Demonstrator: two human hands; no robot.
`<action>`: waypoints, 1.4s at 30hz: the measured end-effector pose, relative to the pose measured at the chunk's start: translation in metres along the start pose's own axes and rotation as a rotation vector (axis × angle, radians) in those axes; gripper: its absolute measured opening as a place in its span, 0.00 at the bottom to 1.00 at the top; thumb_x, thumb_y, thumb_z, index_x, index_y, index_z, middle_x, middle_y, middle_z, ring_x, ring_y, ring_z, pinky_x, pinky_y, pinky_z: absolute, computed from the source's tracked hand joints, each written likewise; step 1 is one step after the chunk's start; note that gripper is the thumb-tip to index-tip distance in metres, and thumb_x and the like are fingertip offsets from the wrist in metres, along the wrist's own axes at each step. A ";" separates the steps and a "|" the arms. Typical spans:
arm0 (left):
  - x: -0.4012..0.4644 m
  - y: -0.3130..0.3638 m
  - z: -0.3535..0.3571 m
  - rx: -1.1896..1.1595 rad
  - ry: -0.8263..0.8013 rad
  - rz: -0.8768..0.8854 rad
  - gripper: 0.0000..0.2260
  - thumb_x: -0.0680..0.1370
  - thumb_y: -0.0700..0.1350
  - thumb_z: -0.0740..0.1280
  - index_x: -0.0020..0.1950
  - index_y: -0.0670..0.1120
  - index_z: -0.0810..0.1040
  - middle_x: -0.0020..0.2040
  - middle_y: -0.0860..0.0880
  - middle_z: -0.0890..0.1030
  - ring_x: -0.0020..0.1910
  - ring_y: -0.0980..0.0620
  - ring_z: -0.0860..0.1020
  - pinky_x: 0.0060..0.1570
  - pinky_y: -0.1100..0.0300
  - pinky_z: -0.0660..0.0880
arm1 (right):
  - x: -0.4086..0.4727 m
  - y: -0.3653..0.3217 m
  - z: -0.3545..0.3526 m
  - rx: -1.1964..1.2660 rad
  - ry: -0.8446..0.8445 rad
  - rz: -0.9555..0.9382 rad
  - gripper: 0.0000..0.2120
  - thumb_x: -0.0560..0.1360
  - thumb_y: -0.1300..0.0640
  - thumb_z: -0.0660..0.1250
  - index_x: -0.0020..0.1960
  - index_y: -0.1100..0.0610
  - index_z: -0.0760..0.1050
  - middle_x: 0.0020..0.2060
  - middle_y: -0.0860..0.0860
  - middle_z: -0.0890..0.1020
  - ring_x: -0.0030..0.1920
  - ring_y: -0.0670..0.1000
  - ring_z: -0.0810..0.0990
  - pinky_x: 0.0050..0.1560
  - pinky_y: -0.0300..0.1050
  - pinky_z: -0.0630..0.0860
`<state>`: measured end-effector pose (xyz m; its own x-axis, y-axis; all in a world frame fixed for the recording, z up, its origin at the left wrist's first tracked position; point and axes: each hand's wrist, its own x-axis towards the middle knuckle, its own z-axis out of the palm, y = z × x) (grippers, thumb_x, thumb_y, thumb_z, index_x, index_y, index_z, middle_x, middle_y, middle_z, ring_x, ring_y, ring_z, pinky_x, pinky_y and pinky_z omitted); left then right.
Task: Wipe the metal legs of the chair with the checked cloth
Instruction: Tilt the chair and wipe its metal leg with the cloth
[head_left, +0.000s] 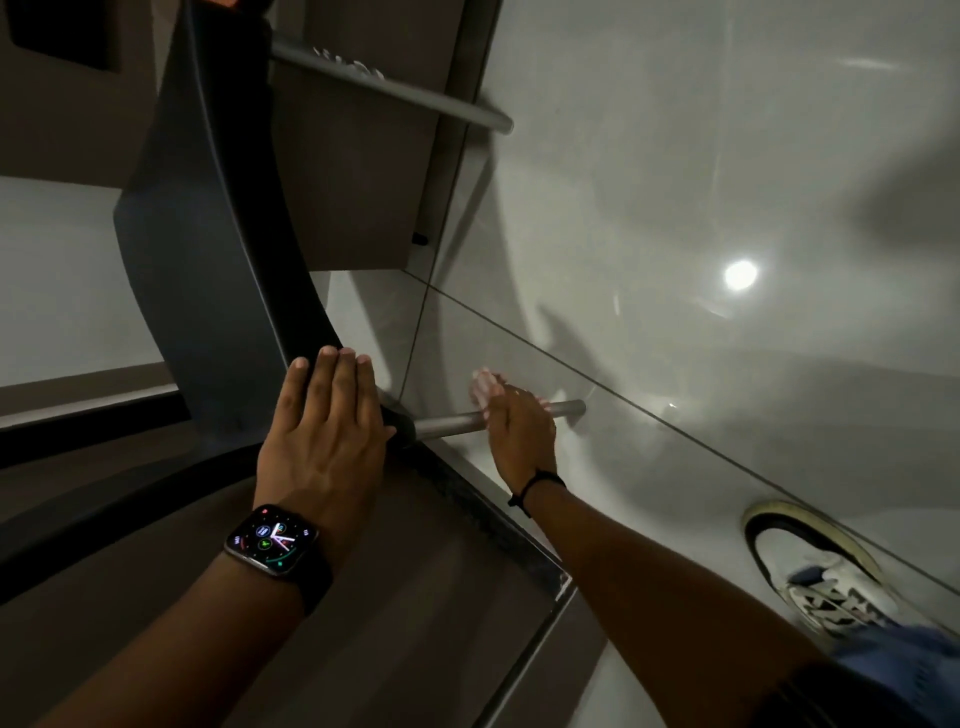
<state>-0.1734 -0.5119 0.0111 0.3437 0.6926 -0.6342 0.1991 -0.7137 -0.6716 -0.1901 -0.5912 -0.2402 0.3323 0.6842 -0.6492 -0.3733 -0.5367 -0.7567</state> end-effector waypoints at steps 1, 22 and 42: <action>0.000 0.000 0.001 0.013 -0.016 0.013 0.31 0.85 0.53 0.35 0.83 0.36 0.44 0.84 0.36 0.50 0.84 0.37 0.47 0.81 0.42 0.39 | -0.006 -0.002 0.002 -0.017 0.010 -0.055 0.32 0.89 0.37 0.43 0.65 0.49 0.84 0.59 0.50 0.89 0.64 0.55 0.86 0.77 0.64 0.74; -0.010 -0.014 -0.003 0.076 -0.083 0.192 0.39 0.78 0.54 0.29 0.81 0.33 0.53 0.82 0.31 0.55 0.83 0.33 0.53 0.82 0.39 0.47 | -0.064 -0.058 0.038 0.020 -0.089 -0.267 0.24 0.90 0.40 0.45 0.76 0.43 0.72 0.77 0.50 0.76 0.82 0.60 0.69 0.87 0.59 0.55; 0.006 -0.022 0.003 0.231 -0.321 0.176 0.43 0.68 0.52 0.19 0.80 0.34 0.34 0.83 0.32 0.39 0.83 0.35 0.41 0.82 0.41 0.41 | 0.003 0.015 0.018 -0.151 -0.051 -0.149 0.17 0.90 0.54 0.57 0.70 0.47 0.82 0.74 0.48 0.82 0.79 0.51 0.76 0.86 0.59 0.59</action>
<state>-0.1785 -0.4921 0.0212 0.0440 0.5855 -0.8095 -0.0603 -0.8072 -0.5871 -0.2104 -0.5878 -0.2519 0.3285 0.7836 -0.5274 -0.1884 -0.4928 -0.8495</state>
